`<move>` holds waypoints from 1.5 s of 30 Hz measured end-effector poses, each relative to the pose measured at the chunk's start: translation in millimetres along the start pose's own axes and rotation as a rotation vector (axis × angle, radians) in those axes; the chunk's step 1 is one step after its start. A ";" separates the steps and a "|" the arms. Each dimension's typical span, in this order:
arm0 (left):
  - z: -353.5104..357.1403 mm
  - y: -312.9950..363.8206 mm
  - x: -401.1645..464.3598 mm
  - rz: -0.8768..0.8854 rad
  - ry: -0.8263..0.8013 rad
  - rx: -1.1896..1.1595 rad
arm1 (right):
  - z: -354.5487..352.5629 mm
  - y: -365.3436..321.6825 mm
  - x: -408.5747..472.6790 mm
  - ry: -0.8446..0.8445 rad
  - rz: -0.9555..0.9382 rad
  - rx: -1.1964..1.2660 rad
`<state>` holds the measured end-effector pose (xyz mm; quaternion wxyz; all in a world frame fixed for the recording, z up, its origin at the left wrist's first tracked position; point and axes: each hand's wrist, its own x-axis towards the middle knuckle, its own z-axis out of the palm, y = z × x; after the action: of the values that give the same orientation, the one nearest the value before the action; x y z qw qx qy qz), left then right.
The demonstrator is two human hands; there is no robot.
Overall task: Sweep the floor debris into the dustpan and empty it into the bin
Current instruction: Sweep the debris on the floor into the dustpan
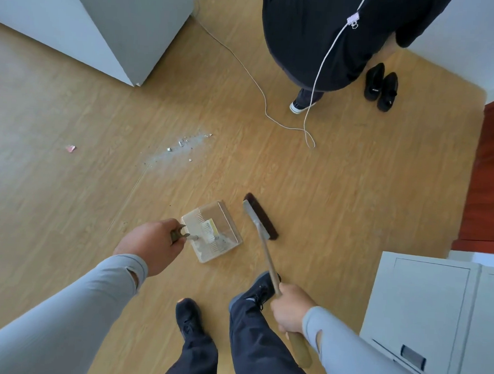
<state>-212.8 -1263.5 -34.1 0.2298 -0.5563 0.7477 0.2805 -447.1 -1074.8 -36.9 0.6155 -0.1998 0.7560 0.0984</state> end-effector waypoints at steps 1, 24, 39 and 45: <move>-0.6 2.0 2.1 0.006 0.002 0.002 | -3.0 0.8 -3.2 -0.035 -0.022 -0.035; -23.8 -109.9 -38.2 0.203 -0.157 0.151 | 141.6 21.3 -15.5 0.178 0.210 0.364; -0.5 -153.1 -52.5 0.256 -0.135 0.191 | 195.0 49.5 -100.4 0.034 0.135 0.830; -24.2 -175.6 -54.4 0.276 -0.143 0.318 | 204.8 21.5 -78.0 0.126 0.282 0.668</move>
<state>-29.8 -1280.9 -9.3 0.3263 -0.3843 0.8334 0.2265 -261.0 -960.4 -9.0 0.5796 0.1127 0.8029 -0.0827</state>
